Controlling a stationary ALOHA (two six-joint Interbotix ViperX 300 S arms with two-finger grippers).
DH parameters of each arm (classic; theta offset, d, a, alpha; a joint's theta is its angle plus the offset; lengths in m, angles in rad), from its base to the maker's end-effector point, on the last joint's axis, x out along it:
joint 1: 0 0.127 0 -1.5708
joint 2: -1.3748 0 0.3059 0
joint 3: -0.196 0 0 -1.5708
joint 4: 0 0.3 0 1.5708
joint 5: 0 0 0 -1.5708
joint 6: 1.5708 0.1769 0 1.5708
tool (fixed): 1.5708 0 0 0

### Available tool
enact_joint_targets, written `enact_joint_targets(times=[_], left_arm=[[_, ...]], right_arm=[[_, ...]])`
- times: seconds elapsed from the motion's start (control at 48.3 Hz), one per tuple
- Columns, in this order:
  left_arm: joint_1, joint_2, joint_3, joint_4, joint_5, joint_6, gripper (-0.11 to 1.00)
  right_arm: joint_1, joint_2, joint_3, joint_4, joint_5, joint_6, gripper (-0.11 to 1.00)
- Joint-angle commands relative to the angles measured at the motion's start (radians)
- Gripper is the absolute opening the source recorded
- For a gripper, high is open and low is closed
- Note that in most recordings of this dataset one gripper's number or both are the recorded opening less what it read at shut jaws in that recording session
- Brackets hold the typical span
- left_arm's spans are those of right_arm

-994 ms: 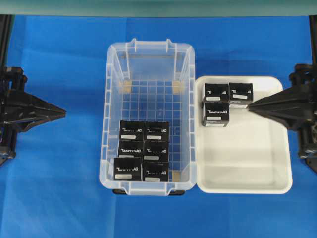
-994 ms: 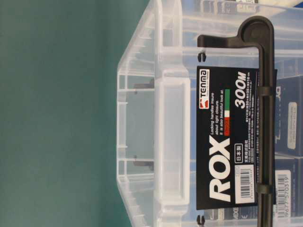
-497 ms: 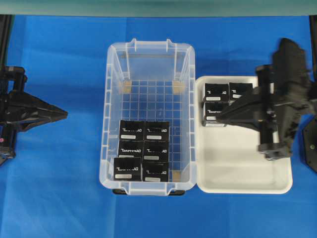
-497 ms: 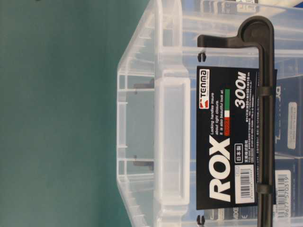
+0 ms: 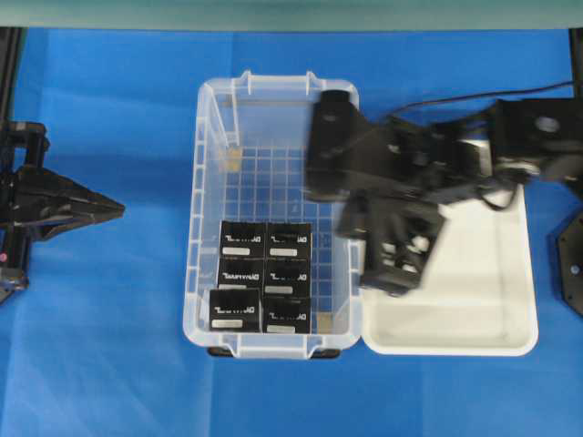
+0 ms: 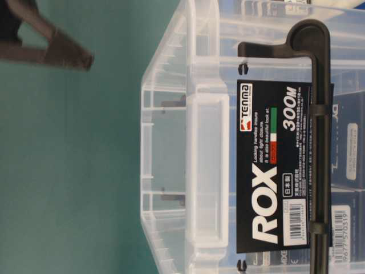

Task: Pick the box from inside the plastic case
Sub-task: 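Lower the right gripper onto a black box and close on it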

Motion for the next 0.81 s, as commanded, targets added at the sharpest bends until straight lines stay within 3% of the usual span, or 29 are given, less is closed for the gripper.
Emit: enact_joint_targets(times=[0.0, 0.228, 0.517, 0.642, 0.787], left_arm=[[0.002, 0.009, -0.028, 0.003, -0.005, 0.000, -0.05], [-0.006, 0.008, -0.028, 0.003, -0.003, -0.021, -0.05], [-0.021, 0.003, -0.032, 0.003, -0.003, -0.051, -0.05], [-0.021, 0.002, -0.034, 0.002, -0.003, -0.052, -0.05], [-0.021, 0.002, -0.034, 0.002, -0.002, -0.052, -0.05]], right_arm=[[0.002, 0.071, -0.094, 0.003, 0.048, -0.021, 0.00], [-0.006, 0.236, -0.252, 0.044, 0.127, -0.091, 0.02], [-0.041, 0.360, -0.345, 0.181, 0.184, -0.161, 0.11], [-0.060, 0.370, -0.342, 0.245, 0.175, -0.176, 0.28], [-0.080, 0.385, -0.333, 0.298, 0.170, -0.189, 0.67]])
